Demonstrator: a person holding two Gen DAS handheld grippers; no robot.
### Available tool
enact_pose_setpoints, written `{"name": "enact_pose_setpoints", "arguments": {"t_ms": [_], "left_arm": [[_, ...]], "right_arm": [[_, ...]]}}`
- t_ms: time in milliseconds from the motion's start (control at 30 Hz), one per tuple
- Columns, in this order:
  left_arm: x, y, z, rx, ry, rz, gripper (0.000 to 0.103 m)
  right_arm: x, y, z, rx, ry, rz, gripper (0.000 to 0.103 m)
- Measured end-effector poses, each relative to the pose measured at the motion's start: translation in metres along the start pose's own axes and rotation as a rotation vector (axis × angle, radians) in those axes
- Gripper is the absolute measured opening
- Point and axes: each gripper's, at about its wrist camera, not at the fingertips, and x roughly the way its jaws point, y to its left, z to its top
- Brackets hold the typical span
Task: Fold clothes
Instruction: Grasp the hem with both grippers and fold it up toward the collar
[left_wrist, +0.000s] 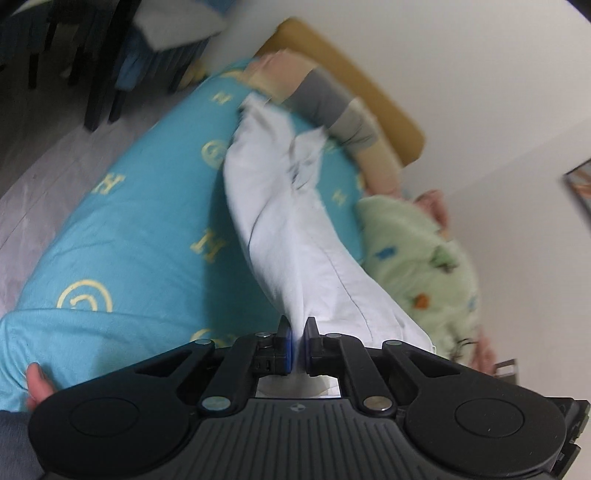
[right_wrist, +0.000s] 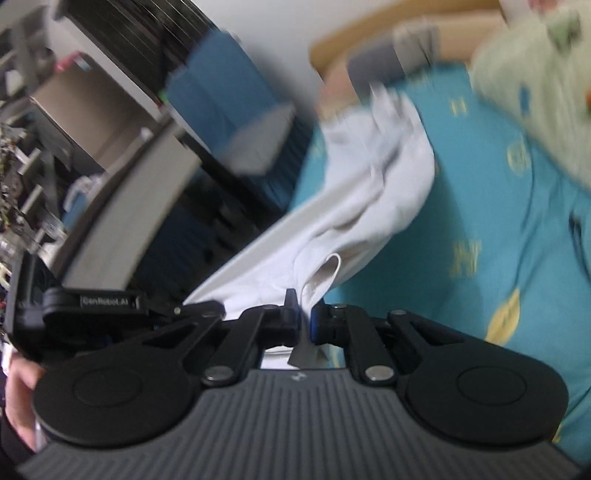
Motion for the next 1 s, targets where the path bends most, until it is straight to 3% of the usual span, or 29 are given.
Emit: {"name": "enact_pose_setpoints", "arguments": {"t_ms": [100,267,433,567,700,1000], "left_arm": [[-0.016,-0.013,-0.021,0.04,0.008,-0.017,0.006],[-0.029,-0.007,-0.071,0.064,0.057,-0.021,0.006],[-0.018,0.006,-0.092,0.073,0.081,-0.017,0.006],[0.001,0.002,-0.077,0.071,0.085,0.007,0.006],[0.019,-0.011,-0.04,0.098,0.045,0.044,0.006],[0.118,-0.019,0.043,0.212,-0.095,0.144,0.007]], "right_arm": [[-0.032,0.01,-0.003,-0.012,-0.035,0.017,0.009],[-0.071,0.007,-0.035,-0.036,0.001,0.027,0.009],[-0.071,0.002,-0.066,-0.029,0.013,0.018,0.009],[-0.061,-0.01,-0.062,0.011,0.005,0.013,0.009],[-0.038,-0.014,-0.037,0.032,-0.025,-0.002,0.01],[0.067,-0.033,0.037,-0.045,-0.105,-0.105,0.01]]}}
